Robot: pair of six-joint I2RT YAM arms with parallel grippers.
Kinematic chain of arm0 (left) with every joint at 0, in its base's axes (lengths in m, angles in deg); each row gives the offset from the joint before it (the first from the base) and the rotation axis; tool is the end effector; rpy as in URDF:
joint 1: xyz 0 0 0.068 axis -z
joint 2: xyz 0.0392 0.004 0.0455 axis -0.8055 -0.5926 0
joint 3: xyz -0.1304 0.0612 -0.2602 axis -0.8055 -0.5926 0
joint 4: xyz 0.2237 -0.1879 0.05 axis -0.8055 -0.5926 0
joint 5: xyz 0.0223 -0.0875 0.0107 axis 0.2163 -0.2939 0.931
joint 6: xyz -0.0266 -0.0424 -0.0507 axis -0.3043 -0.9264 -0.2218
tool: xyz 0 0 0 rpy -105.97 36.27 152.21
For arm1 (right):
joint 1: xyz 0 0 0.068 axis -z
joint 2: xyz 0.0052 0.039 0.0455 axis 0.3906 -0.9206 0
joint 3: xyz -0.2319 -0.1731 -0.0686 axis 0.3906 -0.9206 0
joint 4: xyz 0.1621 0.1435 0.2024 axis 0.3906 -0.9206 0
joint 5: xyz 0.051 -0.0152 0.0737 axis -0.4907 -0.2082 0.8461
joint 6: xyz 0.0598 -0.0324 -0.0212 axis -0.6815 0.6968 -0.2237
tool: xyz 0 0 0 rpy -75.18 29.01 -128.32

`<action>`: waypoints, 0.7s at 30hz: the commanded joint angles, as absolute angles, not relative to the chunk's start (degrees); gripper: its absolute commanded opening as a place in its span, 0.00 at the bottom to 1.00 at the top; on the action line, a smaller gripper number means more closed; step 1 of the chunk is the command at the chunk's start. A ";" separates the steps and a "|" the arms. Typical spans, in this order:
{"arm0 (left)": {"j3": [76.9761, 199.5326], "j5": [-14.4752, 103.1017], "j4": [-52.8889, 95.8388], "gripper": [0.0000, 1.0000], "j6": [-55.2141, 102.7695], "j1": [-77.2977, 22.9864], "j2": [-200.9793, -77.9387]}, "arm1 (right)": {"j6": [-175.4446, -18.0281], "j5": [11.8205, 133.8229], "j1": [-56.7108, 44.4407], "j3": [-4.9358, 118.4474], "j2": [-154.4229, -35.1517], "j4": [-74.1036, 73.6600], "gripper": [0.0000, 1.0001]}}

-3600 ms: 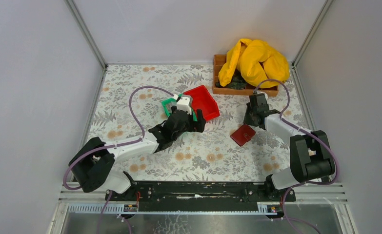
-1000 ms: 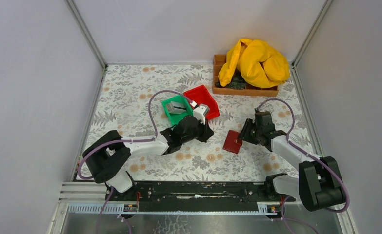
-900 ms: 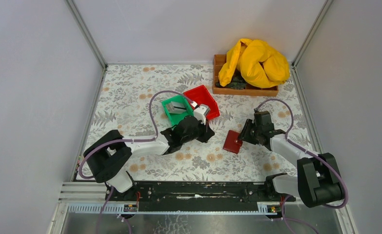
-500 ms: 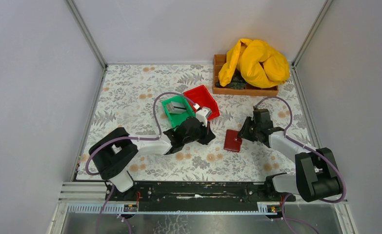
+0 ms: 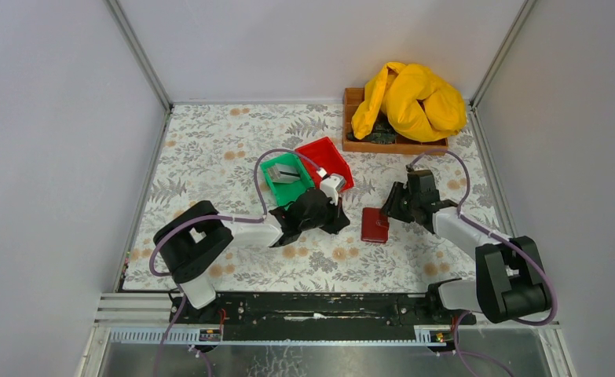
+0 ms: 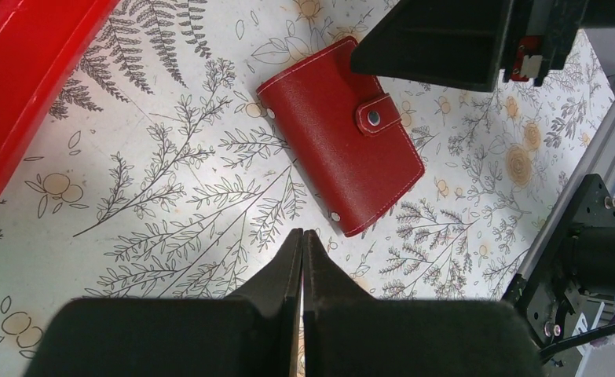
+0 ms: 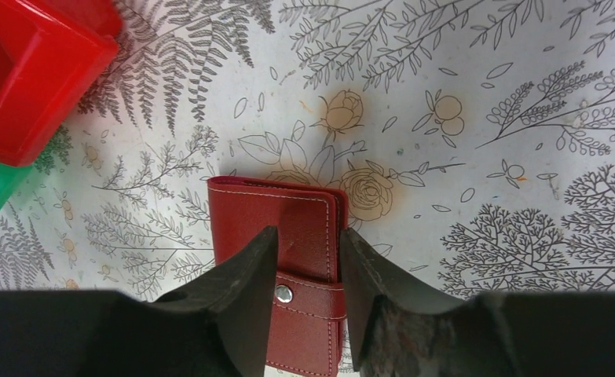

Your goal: Take the credit cards out of the card holder

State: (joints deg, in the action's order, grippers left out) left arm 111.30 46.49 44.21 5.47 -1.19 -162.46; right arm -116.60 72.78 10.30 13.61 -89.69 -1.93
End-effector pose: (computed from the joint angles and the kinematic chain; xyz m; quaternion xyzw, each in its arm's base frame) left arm 0.2362 -0.3175 0.1471 0.1945 0.8356 -0.3711 0.3551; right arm 0.2791 0.0707 0.1490 0.0878 0.9206 0.1843 0.3328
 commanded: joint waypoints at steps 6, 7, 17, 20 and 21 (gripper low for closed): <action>112.81 44.96 48.61 0.03 5.54 -0.28 -163.59 | -111.64 70.15 7.14 15.57 -85.49 -3.00 0.51; 112.76 44.93 48.71 0.03 5.61 -0.17 -163.67 | -111.43 69.45 6.16 16.04 -85.54 -3.37 0.51; 112.70 45.69 48.56 0.08 5.83 0.03 -163.33 | -110.31 57.52 -3.07 20.85 -86.88 -12.03 0.53; 112.58 45.99 48.48 0.09 5.74 -0.04 -163.21 | -110.82 55.60 -4.04 20.69 -86.66 -13.63 0.53; 112.58 46.09 48.39 0.09 5.74 -0.04 -163.05 | -110.97 55.27 -4.27 20.64 -86.66 -13.99 0.53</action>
